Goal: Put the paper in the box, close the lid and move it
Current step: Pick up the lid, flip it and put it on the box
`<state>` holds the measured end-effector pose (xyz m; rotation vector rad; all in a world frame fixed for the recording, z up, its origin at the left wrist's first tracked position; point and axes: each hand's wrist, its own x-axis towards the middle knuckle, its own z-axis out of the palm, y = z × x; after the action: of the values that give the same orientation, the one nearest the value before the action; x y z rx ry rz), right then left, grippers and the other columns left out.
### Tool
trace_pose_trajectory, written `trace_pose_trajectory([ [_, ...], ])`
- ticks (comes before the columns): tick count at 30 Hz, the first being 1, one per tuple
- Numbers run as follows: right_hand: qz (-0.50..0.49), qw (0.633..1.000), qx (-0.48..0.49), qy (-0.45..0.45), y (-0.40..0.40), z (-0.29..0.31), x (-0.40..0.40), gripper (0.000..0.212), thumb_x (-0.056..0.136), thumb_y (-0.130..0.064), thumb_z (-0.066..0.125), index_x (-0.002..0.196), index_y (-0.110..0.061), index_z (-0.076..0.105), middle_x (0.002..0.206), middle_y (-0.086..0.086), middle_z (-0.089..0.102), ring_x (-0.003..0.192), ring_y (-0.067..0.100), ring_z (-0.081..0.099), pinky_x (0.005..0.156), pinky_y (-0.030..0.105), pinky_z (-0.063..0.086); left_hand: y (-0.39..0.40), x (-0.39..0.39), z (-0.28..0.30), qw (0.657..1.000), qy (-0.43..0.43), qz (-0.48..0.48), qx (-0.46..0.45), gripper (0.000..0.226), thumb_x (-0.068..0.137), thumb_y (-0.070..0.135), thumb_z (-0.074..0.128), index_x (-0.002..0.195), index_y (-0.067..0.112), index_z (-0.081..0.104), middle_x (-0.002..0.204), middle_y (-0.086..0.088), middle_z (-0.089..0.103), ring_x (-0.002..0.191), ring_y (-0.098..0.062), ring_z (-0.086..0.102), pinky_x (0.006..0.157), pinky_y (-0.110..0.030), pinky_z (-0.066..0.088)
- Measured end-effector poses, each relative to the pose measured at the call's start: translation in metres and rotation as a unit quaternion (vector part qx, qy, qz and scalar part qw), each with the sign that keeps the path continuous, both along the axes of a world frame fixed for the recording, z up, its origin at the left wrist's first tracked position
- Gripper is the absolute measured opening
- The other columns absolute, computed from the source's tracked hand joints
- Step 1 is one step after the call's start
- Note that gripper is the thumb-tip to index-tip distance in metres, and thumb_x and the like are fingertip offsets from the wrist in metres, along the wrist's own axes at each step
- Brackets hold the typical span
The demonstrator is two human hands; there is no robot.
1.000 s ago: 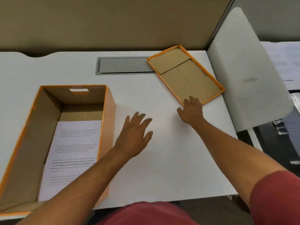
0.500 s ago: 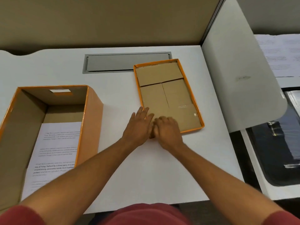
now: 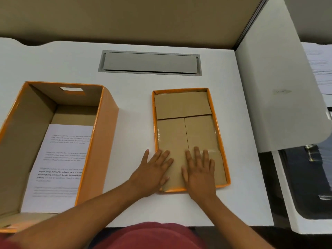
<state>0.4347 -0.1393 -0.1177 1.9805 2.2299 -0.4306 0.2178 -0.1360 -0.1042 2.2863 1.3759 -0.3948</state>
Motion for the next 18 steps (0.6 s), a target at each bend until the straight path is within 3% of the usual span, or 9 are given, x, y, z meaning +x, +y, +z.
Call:
trace_pose_trajectory([
  [5, -0.011, 1.0, -0.028, 0.001, -0.045, 0.01, -0.008, 0.066, 0.099, -0.05, 0.038, 0.161, -0.027, 0.032, 0.17, 0.009, 0.024, 0.155, 0.039, 0.025, 0.121, 0.057, 0.024, -0.056, -0.015, -0.004, 1.0, -0.023, -0.007, -0.002, 0.069, 0.106, 0.052, 0.024, 0.166, 0.031, -0.003, 0.174, 0.0, -0.018, 0.16, -0.026, -0.014, 0.125, -0.062, -0.012],
  [7, -0.049, 0.998, -0.009, 0.027, -0.034, 0.019, -0.005, 0.065, 0.098, -0.048, 0.044, 0.159, -0.025, 0.036, 0.169, 0.011, 0.027, 0.152, 0.039, 0.029, 0.119, 0.056, 0.027, -0.059, -0.015, -0.002, 1.0, -0.025, 0.004, 0.001, 0.067, 0.106, 0.053, 0.023, 0.167, 0.032, 0.002, 0.174, 0.001, -0.016, 0.16, -0.025, -0.014, 0.124, -0.062, -0.013],
  [9, -0.124, 0.991, 0.007, 0.053, -0.011, 0.028, 0.003, 0.07, 0.099, -0.043, 0.05, 0.161, -0.021, 0.028, 0.17, 0.014, 0.018, 0.155, 0.039, 0.02, 0.122, 0.056, 0.022, -0.054, -0.011, 0.002, 0.999, -0.037, 0.027, 0.011, 0.065, 0.106, 0.052, 0.026, 0.166, 0.032, 0.013, 0.176, 0.001, -0.009, 0.161, -0.024, -0.014, 0.126, -0.06, -0.013],
  [11, -0.225, 0.967, -0.026, 0.119, 0.017, 0.038, 0.011, 0.076, 0.098, -0.038, 0.055, 0.162, -0.016, 0.02, 0.171, 0.015, 0.015, 0.156, 0.039, 0.015, 0.123, 0.056, 0.021, -0.043, -0.007, 0.005, 0.996, -0.058, 0.061, 0.023, 0.064, 0.105, 0.049, 0.033, 0.165, 0.029, 0.022, 0.177, -0.002, -0.004, 0.161, -0.025, -0.013, 0.127, -0.054, -0.012],
  [14, -0.306, 0.922, -0.073, 0.223, 0.052, 0.051, 0.021, 0.073, 0.099, -0.035, 0.056, 0.161, -0.015, 0.023, 0.161, 0.016, 0.037, 0.146, 0.039, 0.034, 0.114, 0.054, 0.04, -0.026, -0.003, 0.009, 0.996, -0.049, 0.08, 0.008, 0.068, 0.105, 0.051, 0.035, 0.166, 0.027, 0.017, 0.177, -0.006, -0.001, 0.163, -0.025, -0.006, 0.127, -0.046, -0.013],
  [18, -0.373, 0.86, -0.078, 0.341, 0.073, 0.081, 0.027, 0.061, 0.102, -0.034, 0.055, 0.157, -0.021, 0.032, 0.155, 0.014, 0.048, 0.137, 0.035, 0.051, 0.1, 0.04, 0.044, -0.015, -0.001, 0.012, 0.993, -0.051, 0.11, 0.005, 0.068, 0.104, 0.059, 0.03, 0.163, 0.024, 0.03, 0.176, -0.008, 0.008, 0.163, -0.026, 0.004, 0.128, -0.045, -0.01],
])
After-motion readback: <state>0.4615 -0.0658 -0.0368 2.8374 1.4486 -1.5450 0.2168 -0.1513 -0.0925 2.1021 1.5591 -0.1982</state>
